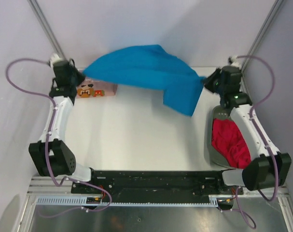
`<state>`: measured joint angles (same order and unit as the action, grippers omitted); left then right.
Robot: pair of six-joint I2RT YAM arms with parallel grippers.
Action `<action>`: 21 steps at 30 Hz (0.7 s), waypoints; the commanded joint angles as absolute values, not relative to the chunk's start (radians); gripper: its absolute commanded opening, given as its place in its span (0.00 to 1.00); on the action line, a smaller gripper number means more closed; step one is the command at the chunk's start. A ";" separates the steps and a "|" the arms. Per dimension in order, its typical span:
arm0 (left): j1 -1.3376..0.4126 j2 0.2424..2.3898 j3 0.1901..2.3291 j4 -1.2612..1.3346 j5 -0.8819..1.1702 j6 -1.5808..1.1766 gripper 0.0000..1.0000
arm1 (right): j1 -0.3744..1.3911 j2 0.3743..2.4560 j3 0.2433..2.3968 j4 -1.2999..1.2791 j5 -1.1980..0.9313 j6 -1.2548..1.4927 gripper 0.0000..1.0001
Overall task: Fold and stack the t-shirts
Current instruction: Flatten out the tshirt
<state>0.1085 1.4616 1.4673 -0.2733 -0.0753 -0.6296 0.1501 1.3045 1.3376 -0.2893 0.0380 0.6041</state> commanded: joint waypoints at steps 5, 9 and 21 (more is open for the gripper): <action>0.147 1.445 1.004 -0.302 -0.119 -0.684 0.00 | 0.177 1.434 1.039 -0.433 -0.108 0.604 0.00; 0.149 1.510 0.945 -0.304 -0.112 -0.679 0.00 | 0.178 1.548 1.005 -0.468 -0.098 0.557 0.00; 0.149 1.505 0.897 -0.327 -0.090 -0.673 0.00 | 0.201 1.416 0.955 -0.569 0.055 0.552 0.52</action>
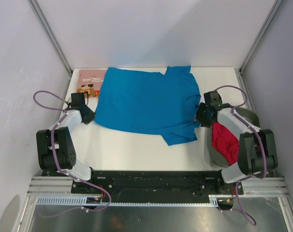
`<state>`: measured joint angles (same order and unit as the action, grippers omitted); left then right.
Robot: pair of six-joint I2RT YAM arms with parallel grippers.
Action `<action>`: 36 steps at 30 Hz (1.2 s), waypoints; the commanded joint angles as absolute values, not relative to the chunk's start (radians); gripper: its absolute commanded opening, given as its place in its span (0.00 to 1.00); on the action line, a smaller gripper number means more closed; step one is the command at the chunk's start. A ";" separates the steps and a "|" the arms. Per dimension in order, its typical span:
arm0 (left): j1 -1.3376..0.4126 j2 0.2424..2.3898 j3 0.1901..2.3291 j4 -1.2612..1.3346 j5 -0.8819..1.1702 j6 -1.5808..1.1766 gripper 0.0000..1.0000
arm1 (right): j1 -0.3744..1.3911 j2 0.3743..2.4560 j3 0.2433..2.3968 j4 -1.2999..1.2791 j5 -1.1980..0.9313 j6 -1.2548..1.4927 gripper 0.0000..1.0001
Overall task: Fold and stack the t-shirts
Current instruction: Flatten out the tshirt, then grap the side of the flattened tshirt closest away from the robot with both arms
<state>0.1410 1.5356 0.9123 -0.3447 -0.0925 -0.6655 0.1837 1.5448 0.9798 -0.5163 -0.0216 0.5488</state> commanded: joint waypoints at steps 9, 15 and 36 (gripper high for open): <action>0.149 1.504 0.885 -0.332 -0.059 -0.680 0.00 | 0.370 1.148 0.739 -0.613 0.133 0.676 0.42; 0.149 1.502 0.883 -0.332 -0.045 -0.685 0.00 | 0.587 1.109 0.646 -0.526 0.194 0.745 0.39; 0.148 1.482 0.866 -0.332 -0.055 -0.687 0.00 | 0.921 1.438 0.785 -0.340 0.390 0.541 0.53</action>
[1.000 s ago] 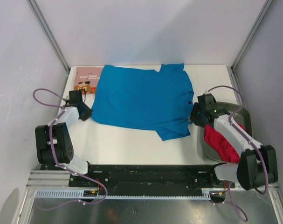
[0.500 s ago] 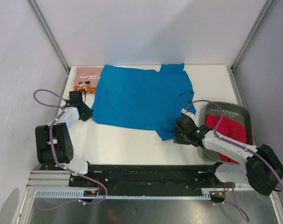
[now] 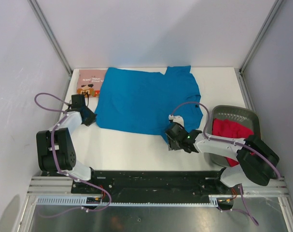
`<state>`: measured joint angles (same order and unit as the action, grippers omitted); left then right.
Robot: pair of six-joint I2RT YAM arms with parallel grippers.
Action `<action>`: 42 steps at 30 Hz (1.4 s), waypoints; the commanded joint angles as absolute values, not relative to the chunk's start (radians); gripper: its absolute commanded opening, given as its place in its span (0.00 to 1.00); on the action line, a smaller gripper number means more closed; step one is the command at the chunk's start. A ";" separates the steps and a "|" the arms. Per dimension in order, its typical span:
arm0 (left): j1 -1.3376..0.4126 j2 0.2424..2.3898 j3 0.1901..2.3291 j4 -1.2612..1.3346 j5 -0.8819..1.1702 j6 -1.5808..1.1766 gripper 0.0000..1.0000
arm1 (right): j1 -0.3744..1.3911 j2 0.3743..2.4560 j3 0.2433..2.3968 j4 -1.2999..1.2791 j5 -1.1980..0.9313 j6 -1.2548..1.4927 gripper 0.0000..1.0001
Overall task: Fold and stack the t-shirts
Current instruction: Grap the side of the flattened tshirt closest away from the robot with both arms
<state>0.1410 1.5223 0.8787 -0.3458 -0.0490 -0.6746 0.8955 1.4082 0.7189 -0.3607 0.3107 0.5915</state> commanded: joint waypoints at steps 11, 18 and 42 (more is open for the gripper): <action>0.148 1.476 0.862 -0.333 -0.045 -0.690 0.00 | 0.922 1.562 0.843 -0.319 0.381 0.466 0.49; 0.145 1.459 0.846 -0.332 -0.037 -0.699 0.00 | 0.915 1.577 0.868 -0.356 0.323 0.470 0.07; 0.126 1.106 0.655 -0.469 -0.252 -0.755 0.00 | 0.939 1.407 0.928 -0.622 -0.178 0.689 0.00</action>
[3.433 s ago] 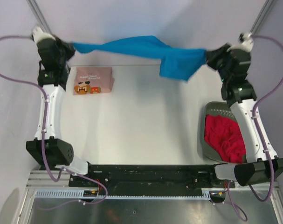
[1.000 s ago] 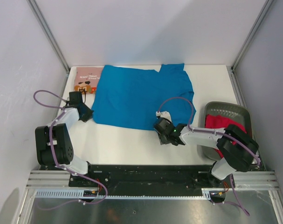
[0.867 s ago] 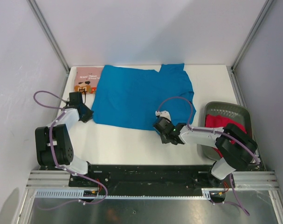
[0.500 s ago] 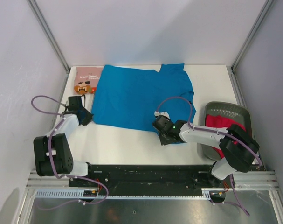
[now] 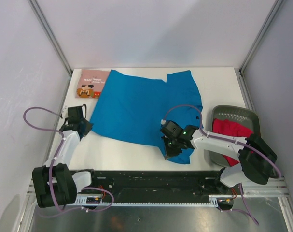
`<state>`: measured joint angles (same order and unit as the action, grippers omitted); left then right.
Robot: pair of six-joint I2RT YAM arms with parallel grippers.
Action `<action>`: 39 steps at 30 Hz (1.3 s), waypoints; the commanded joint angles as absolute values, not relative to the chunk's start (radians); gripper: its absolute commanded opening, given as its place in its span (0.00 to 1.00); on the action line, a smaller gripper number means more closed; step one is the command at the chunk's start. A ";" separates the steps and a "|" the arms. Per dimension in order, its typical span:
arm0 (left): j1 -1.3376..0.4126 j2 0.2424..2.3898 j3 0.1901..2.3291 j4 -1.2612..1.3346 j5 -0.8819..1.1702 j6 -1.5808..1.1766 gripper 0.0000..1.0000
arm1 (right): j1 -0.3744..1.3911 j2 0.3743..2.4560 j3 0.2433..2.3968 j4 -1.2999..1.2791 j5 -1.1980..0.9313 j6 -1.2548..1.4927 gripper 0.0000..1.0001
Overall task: Fold and stack the t-shirts
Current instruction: Grap the side of the flattened tshirt closest away from the robot with both arms
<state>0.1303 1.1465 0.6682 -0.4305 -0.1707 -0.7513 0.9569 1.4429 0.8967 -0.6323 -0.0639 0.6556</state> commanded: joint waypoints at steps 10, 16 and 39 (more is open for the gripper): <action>0.126 1.167 0.656 -0.472 -0.261 -0.760 0.00 | 0.842 1.624 1.004 -0.356 -0.277 0.813 0.00; 0.125 1.172 0.664 -0.472 -0.259 -0.744 0.00 | 0.836 1.661 1.062 -0.371 -0.243 0.804 0.05; 0.126 1.182 0.686 -0.472 -0.229 -0.737 0.00 | 1.117 1.238 0.738 -0.633 0.422 0.910 0.47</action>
